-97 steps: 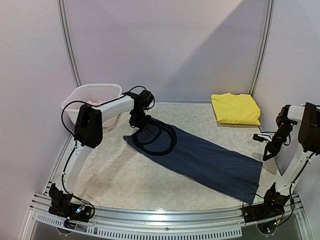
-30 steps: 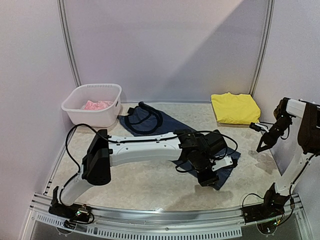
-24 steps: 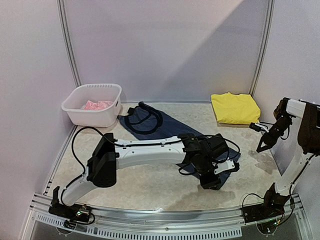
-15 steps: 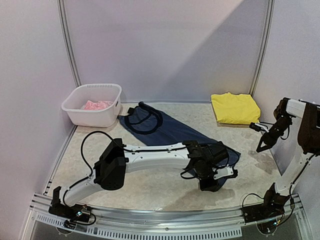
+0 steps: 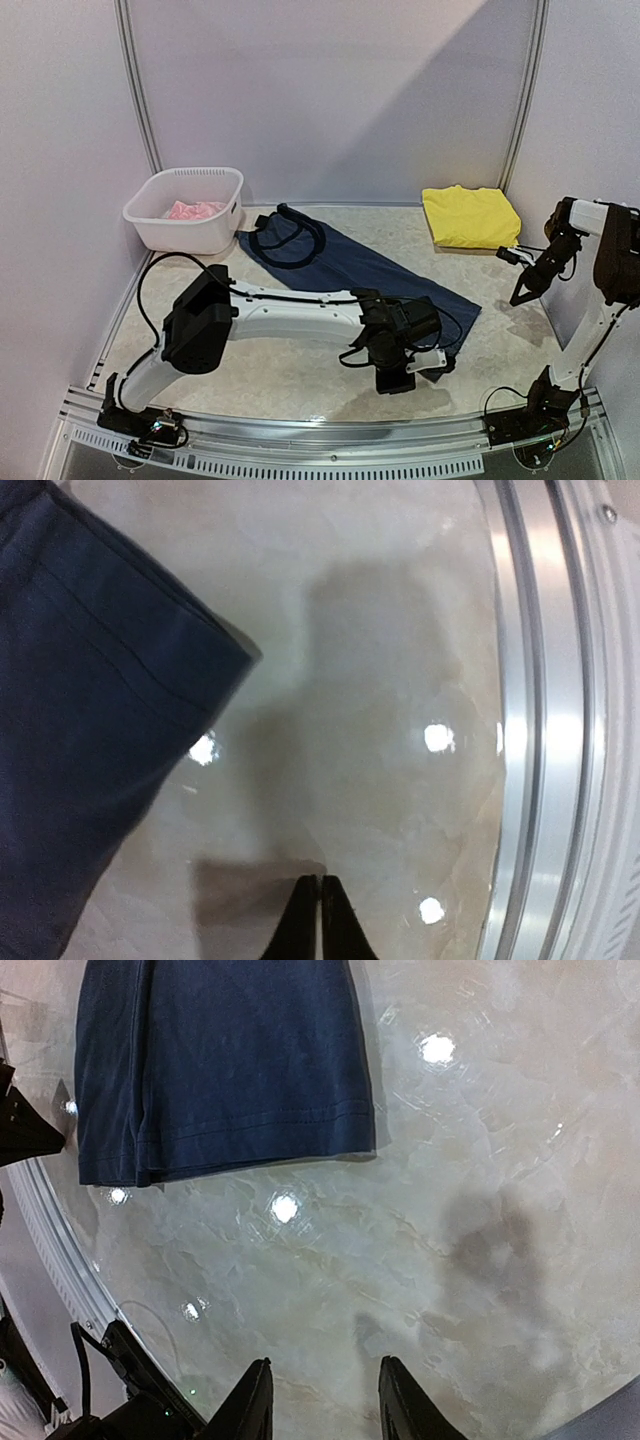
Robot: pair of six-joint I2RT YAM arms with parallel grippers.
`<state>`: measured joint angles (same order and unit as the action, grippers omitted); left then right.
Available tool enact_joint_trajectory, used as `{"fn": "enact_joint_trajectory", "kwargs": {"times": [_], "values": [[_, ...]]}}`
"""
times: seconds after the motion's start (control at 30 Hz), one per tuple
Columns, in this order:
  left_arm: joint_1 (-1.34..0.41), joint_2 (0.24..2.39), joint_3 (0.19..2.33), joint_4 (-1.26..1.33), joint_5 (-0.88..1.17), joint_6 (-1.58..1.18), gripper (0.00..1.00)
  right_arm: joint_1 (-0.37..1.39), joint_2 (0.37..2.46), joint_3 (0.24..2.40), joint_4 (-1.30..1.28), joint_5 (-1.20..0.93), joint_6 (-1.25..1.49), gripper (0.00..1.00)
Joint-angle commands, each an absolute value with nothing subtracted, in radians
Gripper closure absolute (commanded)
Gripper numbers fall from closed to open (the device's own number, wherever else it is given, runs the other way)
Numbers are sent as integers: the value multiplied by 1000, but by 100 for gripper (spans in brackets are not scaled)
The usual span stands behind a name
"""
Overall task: Fold and stack the mixed laundry pile
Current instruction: Rotate the rectangle-folded tank top at the center of the board.
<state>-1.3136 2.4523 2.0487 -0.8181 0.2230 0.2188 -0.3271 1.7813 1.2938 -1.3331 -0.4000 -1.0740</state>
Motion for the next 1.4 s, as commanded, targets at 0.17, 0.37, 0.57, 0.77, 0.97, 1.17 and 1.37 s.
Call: {"fn": "enact_joint_trajectory", "kwargs": {"times": [0.17,0.37,0.57,0.77,0.97,1.17,1.37], "values": [[-1378,2403,2055,-722,82,295,59,-310,1783,1284,-1326,-439,-1080,63],[-1375,2523,2248,-808,43,450,55,-310,1765,1279,-1334,-433,-1083,63],[-1348,2592,2340,-831,60,468,55,-311,1761,1283,-1338,-440,-1082,63],[-1344,2663,2408,-848,84,486,56,-310,1772,1296,-1346,-442,-1080,63],[-1335,2702,2419,-858,56,485,74,-310,1772,1295,-1350,-442,-1081,63],[-1339,2627,2292,-876,104,448,100,-310,1776,1289,-1350,-438,-1084,63],[-1381,2473,2045,-878,207,336,100,-307,1777,1297,-1355,-439,-1095,63]]}}
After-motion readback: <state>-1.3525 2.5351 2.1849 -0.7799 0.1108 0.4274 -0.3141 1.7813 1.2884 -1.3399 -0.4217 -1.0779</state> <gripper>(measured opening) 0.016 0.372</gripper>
